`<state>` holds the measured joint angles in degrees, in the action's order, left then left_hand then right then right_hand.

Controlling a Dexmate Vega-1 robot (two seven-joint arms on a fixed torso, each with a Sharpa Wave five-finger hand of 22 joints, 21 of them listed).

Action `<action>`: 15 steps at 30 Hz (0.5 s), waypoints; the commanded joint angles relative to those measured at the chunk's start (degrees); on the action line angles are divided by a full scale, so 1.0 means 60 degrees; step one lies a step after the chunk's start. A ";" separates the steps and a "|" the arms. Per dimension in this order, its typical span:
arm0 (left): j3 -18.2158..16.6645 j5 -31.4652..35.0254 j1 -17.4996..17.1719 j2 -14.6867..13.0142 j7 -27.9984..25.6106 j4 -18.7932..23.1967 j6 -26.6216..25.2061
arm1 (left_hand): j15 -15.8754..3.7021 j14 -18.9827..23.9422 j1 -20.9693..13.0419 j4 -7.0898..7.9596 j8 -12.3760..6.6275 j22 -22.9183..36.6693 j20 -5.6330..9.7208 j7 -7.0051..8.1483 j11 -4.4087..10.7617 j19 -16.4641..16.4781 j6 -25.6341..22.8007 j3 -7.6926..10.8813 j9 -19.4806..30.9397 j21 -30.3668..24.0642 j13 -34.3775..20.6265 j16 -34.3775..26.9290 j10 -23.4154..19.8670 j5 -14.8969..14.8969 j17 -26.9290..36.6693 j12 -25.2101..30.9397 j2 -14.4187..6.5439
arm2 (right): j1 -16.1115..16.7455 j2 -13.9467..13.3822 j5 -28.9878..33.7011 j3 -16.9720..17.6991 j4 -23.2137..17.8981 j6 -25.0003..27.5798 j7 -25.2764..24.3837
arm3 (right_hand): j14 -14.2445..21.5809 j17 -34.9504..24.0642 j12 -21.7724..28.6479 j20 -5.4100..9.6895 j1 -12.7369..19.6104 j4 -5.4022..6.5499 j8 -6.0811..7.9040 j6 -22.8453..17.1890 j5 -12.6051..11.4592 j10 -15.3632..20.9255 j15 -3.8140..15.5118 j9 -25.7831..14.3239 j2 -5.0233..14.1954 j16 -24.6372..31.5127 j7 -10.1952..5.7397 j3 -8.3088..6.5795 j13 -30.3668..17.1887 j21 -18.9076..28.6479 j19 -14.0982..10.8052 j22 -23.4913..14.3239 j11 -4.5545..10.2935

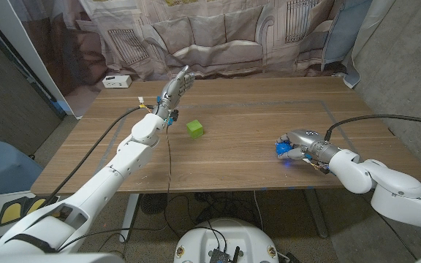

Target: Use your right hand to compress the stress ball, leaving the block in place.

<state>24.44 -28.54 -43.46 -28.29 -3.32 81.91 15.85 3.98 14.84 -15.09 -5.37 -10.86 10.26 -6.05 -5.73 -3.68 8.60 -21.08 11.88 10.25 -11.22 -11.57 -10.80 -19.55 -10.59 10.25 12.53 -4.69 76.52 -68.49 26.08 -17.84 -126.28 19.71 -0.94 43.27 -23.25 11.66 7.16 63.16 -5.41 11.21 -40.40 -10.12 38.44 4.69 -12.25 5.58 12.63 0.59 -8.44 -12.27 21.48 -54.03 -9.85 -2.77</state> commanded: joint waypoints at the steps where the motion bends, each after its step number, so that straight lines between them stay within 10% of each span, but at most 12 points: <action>1: -0.0048 -0.0030 -0.0089 -0.0066 -0.0028 0.0097 -0.0014 | -0.0009 0.0082 0.0020 -0.0069 -0.0024 0.0013 0.0003 -0.0009 0.0032 0.0007 -0.0063 0.0016 0.0048 -0.0031 -0.0047 -0.0017 -0.0014 0.0023 0.0026 -0.0008 -0.0053 | -0.0595 -0.0105 0.0357 -0.0731 0.0150 0.0115 0.0186 | -0.0047 -0.0035 0.0001 0.0009 -0.0088 -0.0036 0.0032 0.0007 -0.0052 -0.0024 0.0226 0.0001 0.0027 0.0012 0.0003 -0.0006 -0.0007 -0.0055 0.0047 -0.0036 0.0009; 15: -0.0034 -0.0053 -0.0048 -0.0009 0.0023 -0.0022 0.0049 | 0.0000 0.0077 0.0028 -0.0076 -0.0022 0.0013 -0.0004 -0.0004 -0.0001 0.0005 -0.0059 0.0022 0.0048 -0.0031 -0.0048 -0.0016 -0.0012 0.0024 0.0026 -0.0009 -0.0051 | -0.0862 -0.0098 0.0299 -0.1059 0.0296 0.0229 0.0252 | -0.0173 -0.0027 -0.0009 -0.0012 -0.0143 -0.0061 0.0010 0.0079 -0.0050 -0.0093 0.0183 0.0008 0.0004 -0.0025 -0.0011 0.0008 -0.0008 -0.0131 0.0152 -0.0035 0.0002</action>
<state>24.25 -28.71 -43.81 -28.53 -3.45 82.26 15.81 3.98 14.84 -15.09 -5.37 -10.86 10.26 -6.05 -5.73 -3.68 8.60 -21.08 11.88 10.25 -11.22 -11.57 -10.80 -19.55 -10.59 10.25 12.53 -4.69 72.74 -68.97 27.73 -22.48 -125.00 20.45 0.26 42.42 -23.23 11.66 7.15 62.78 -5.56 11.04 -40.39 -10.12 38.03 4.49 -12.25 5.84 12.63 0.58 -8.28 -12.28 20.97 -53.41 -9.87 -2.78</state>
